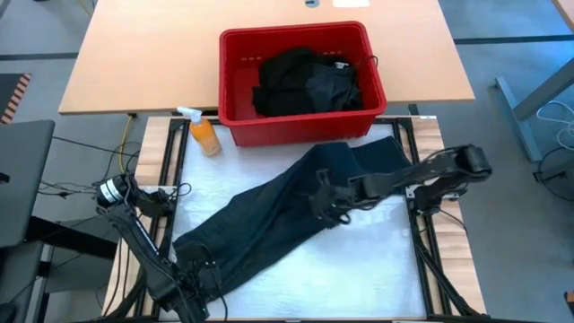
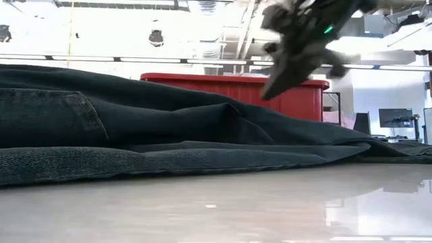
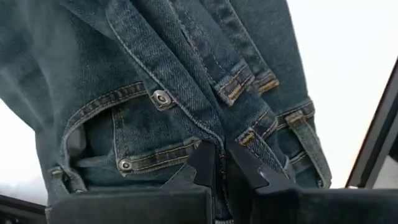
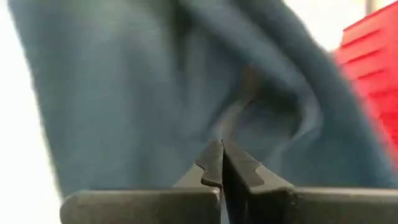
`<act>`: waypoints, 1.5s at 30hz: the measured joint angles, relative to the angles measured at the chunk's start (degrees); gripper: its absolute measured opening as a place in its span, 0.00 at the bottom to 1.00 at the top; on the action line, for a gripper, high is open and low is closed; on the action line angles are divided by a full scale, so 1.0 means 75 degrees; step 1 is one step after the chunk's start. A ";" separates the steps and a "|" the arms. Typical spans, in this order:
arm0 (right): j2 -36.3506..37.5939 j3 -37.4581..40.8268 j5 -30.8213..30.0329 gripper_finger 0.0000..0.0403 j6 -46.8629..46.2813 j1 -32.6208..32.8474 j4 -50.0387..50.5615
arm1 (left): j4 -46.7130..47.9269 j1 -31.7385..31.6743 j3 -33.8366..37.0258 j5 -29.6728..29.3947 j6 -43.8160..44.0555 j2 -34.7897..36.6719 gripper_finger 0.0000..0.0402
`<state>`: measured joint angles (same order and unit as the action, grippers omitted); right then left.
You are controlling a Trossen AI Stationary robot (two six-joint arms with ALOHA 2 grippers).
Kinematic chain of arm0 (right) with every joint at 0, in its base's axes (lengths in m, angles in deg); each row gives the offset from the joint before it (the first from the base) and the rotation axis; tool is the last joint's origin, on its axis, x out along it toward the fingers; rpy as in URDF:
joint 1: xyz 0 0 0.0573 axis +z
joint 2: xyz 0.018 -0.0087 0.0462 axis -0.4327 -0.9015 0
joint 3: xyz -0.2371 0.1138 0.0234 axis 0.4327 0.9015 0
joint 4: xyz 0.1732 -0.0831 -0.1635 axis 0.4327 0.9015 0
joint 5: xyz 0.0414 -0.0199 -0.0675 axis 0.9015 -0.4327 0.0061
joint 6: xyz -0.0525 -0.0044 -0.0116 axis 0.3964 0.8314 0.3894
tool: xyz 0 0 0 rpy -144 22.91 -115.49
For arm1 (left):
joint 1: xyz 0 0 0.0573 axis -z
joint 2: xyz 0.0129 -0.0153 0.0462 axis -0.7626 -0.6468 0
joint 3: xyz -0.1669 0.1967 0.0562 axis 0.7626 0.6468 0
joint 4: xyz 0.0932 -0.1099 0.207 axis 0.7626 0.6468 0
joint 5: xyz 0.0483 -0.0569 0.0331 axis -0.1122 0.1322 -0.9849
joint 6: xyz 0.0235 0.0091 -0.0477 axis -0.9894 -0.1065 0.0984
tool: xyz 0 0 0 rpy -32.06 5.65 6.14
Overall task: Fold Laundry from Bin
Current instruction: Fold the dark blue pants
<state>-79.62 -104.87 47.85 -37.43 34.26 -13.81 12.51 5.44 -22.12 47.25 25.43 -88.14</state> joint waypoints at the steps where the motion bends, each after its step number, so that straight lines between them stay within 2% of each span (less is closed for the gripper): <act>1: 0.0201 -0.0003 0.0008 0.06 -0.0302 0.0126 0.0335 | -0.0006 0.0000 0.0000 0.0000 -0.0011 0.0000 0.00; 3: 0.0516 -0.0003 -0.0006 0.08 -0.0581 0.0351 0.0819 | -0.0090 -0.0025 0.0000 -0.0008 -0.0149 0.0000 0.00; 6: 0.0875 0.0000 -0.0333 0.09 -0.0496 0.0585 0.0547 | 0.0039 -0.0148 0.0000 0.0130 -0.0458 0.0001 0.00; 9: 0.1135 -0.0015 -0.1081 0.11 0.0228 0.0557 -0.0171 | 0.0312 -0.0312 0.0000 0.0354 -0.0500 0.0000 0.00; 11: 0.1167 -0.0015 -0.1244 0.14 0.0934 0.0320 -0.0484 | 0.0353 -0.0396 0.0000 0.0530 -0.0472 0.0000 0.00; 17: 0.1007 -0.0012 -0.0543 0.24 0.2470 -0.0810 -0.0885 | 0.0262 -0.0458 -0.0003 0.0817 -0.0202 0.0000 0.00; 22: 0.0594 -0.0003 -0.0474 0.31 0.3668 -0.1579 -0.0965 | 0.0131 -0.0458 -0.0003 0.0910 0.0101 0.0000 0.00; 28: -0.0073 -0.0008 -0.0408 0.33 0.4633 -0.2293 -0.1492 | -0.0013 -0.0426 -0.0022 0.1072 0.0416 0.0003 0.00; 37: -0.0634 -0.0006 -0.0403 0.33 0.5541 -0.2647 -0.2562 | -0.0070 -0.0360 -0.0022 0.1431 0.0860 0.0003 0.00; 41: -0.0622 -0.0012 -0.0112 0.33 0.5674 -0.2736 -0.2975 | -0.0070 -0.0300 -0.0023 0.1487 0.0930 0.0003 0.00; 45: -0.0721 -0.0012 0.0467 0.33 0.5692 -0.2893 -0.2838 | -0.0064 -0.0297 -0.0023 0.1489 0.0930 0.0003 0.00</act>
<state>-85.03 -104.96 51.35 5.25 12.57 -35.09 12.02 3.21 -22.29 58.42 32.40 -88.12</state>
